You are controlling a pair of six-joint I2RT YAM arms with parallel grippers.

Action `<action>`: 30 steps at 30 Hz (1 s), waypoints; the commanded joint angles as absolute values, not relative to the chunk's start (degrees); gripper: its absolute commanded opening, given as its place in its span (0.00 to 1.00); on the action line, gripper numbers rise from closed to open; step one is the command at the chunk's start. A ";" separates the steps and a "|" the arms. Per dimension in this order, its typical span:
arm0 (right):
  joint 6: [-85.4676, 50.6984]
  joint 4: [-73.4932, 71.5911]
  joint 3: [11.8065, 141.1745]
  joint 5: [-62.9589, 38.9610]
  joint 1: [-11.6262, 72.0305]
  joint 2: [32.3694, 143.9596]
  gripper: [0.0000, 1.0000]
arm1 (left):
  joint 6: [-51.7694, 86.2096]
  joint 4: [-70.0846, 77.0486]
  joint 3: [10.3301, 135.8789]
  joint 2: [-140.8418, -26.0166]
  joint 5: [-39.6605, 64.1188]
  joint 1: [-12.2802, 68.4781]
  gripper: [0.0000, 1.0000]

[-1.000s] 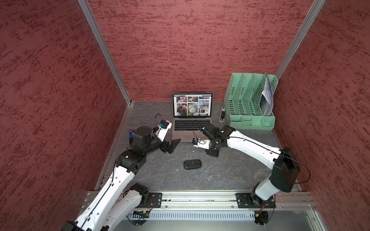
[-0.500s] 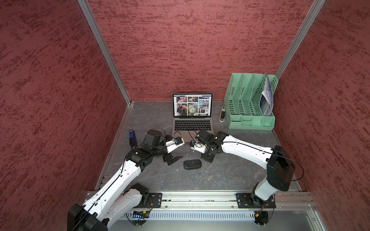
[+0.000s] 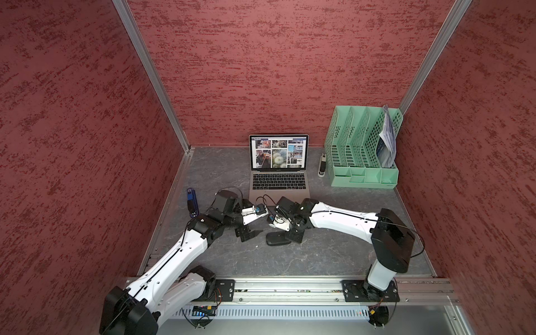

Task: Remove the wireless mouse receiver from the laptop
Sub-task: Insert the USB plug into the mouse.

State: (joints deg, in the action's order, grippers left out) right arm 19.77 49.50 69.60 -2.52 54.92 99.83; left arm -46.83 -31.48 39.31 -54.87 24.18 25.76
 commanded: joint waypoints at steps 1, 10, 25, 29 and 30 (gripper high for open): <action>25.29 47.11 67.76 -5.17 55.09 97.89 0.00 | -47.41 -30.50 39.81 -55.19 25.47 26.09 1.00; 34.48 41.95 65.68 -6.06 55.11 98.60 0.00 | -47.28 -30.52 39.54 -55.08 25.42 26.10 1.00; 38.97 41.75 66.91 -5.50 55.12 99.83 0.00 | -47.26 -29.98 38.85 -54.32 24.82 26.10 1.00; 39.29 41.49 66.39 -5.19 55.11 99.57 0.00 | -47.28 -29.99 38.69 -54.23 24.72 26.15 1.00; 39.37 41.40 66.28 -5.11 55.11 99.49 0.00 | -47.30 -29.96 38.67 -54.11 24.70 26.10 1.00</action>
